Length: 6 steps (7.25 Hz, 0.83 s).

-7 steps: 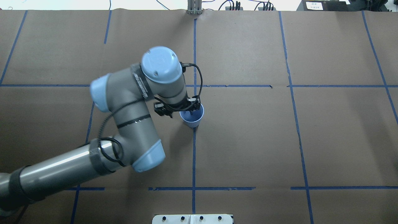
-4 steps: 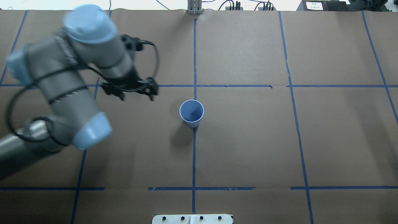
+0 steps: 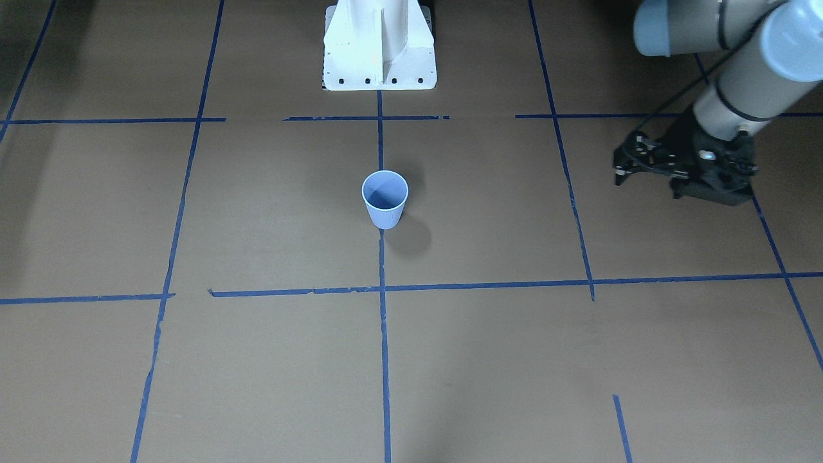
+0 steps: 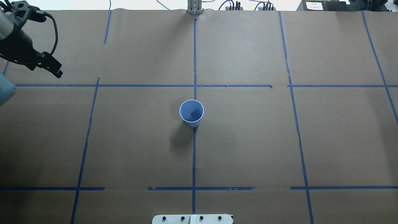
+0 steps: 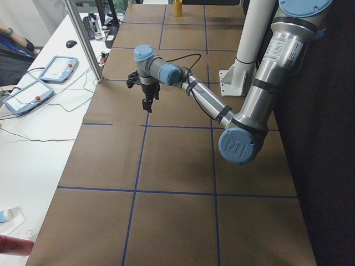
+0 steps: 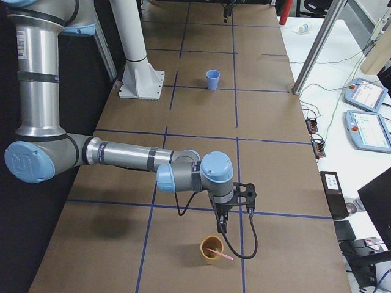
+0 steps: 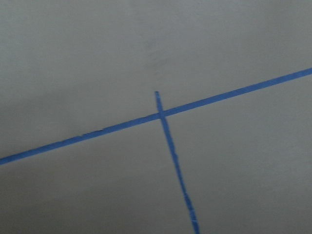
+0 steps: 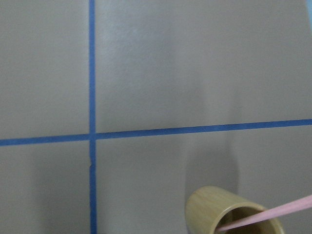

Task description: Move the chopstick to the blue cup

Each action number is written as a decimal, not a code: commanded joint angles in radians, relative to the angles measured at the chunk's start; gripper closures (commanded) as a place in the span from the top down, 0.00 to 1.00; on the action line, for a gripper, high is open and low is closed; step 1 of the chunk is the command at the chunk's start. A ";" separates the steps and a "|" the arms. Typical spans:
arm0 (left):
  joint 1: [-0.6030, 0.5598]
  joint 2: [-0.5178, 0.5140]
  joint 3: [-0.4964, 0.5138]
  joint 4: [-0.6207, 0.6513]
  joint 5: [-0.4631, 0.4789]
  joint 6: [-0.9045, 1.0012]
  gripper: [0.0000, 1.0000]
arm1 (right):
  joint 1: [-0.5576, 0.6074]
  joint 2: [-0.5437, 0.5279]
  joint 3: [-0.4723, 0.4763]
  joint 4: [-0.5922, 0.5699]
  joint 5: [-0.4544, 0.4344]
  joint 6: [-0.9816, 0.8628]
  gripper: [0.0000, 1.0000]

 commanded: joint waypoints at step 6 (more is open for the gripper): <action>-0.003 0.004 -0.012 0.017 -0.023 0.004 1.00 | 0.026 0.012 -0.296 0.440 -0.116 0.387 0.64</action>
